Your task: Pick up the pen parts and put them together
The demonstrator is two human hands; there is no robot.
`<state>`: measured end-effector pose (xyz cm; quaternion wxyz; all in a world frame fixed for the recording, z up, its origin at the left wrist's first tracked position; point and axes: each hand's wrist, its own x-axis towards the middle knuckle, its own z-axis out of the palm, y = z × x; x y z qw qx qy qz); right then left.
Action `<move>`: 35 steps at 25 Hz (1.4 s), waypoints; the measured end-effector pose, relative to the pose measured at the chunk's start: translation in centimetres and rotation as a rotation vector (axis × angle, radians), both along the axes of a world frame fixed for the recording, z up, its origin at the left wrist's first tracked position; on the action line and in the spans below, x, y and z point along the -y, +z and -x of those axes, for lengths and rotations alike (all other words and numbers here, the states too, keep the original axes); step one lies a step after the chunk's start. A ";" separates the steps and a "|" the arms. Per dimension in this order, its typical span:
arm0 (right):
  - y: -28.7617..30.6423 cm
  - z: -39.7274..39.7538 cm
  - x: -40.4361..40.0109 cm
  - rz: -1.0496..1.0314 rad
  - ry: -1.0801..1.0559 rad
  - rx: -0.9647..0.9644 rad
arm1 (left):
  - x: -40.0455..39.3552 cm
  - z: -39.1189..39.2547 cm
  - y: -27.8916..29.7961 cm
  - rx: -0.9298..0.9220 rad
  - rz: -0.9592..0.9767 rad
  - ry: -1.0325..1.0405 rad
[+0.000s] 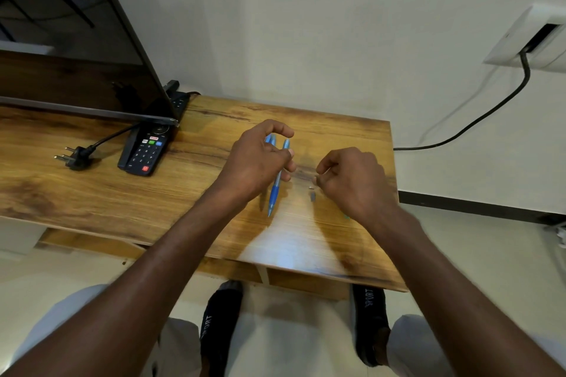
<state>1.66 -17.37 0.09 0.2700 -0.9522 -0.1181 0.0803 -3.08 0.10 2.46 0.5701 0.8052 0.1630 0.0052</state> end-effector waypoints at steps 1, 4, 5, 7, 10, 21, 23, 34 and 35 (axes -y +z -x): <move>-0.4 0.1 -0.3 0.050 0.018 0.007 | 0.0 0.0 0.0 0.000 -0.007 0.000; -1.4 0.3 -0.6 0.128 0.059 0.033 | 0.1 0.1 0.3 -0.008 -0.010 -0.011; -1.7 0.4 -0.6 0.140 0.071 0.035 | 0.1 0.1 0.3 -0.012 -0.006 -0.016; -2.1 0.7 -0.7 0.154 0.088 0.031 | 0.1 0.1 0.4 -0.018 0.004 -0.025; -2.7 1.1 -1.1 0.155 0.075 0.029 | 0.2 0.1 0.5 -0.015 0.000 -0.055; -2.7 0.9 -1.1 0.152 0.040 -0.017 | 0.3 0.1 0.5 -0.034 -0.010 -0.080; -2.4 0.9 -1.1 0.157 0.028 0.017 | 0.4 0.0 0.4 -0.035 -0.015 -0.086; -2.4 1.2 -1.2 0.205 0.087 0.155 | 0.2 0.1 0.3 -0.039 -0.047 -0.125; -2.5 1.3 -1.3 0.207 0.087 0.161 | 0.2 0.1 0.2 -0.039 -0.041 -0.127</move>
